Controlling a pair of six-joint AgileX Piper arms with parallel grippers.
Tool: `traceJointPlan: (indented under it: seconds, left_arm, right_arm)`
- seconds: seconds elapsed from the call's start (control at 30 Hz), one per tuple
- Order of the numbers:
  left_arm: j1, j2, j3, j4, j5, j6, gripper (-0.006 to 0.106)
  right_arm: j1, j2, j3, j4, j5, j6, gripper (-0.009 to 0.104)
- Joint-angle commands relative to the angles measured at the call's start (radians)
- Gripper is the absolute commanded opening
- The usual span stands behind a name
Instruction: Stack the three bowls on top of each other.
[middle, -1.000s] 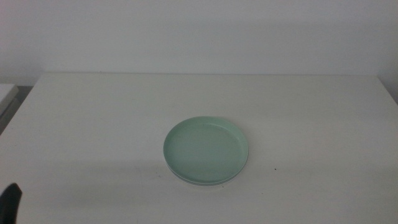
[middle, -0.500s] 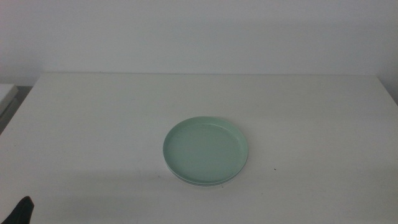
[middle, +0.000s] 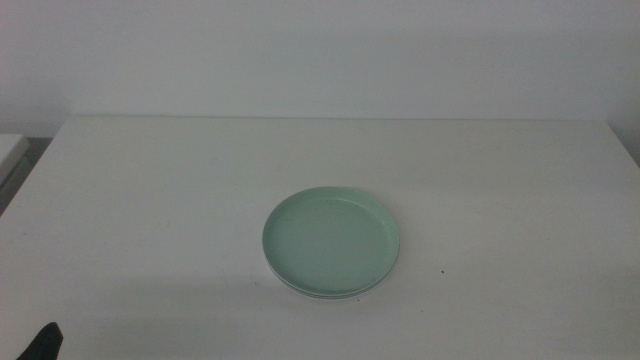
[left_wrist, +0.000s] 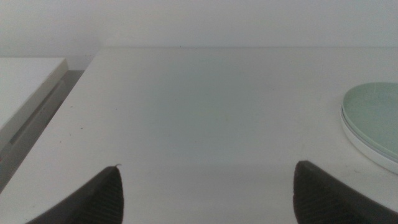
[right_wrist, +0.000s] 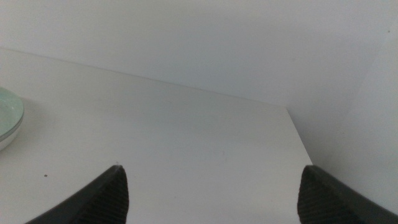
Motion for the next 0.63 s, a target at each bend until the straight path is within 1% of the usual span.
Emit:
traceJointPlan:
  seconds: [0.0, 0.2, 0.33, 0.5, 0.6]
  left_arm:
    - [-0.004, -0.004, 0.0, 0.002, -0.003, 0.001, 0.094]
    - [-0.002, -0.004, 0.0, 0.036, -0.003, 0.001, 0.094]
    - [-0.002, -0.004, 0.0, 0.033, -0.003, 0.003, 0.094]
    - [-0.002, -0.004, 0.0, 0.077, -0.005, 0.003, 0.094]
    - [-0.002, -0.004, 0.0, 0.077, -0.005, 0.003, 0.094]
  right_arm:
    - [-0.008, -0.005, 0.004, -0.008, -0.008, -0.004, 0.092]
    - [-0.008, -0.005, 0.004, -0.008, -0.008, -0.004, 0.092]
    - [-0.008, -0.005, 0.004, -0.008, -0.008, -0.004, 0.092]
    - [-0.008, -0.005, 0.004, -0.008, -0.008, -0.004, 0.092]
    - [-0.008, -0.005, 0.004, -0.008, -0.008, -0.004, 0.092]
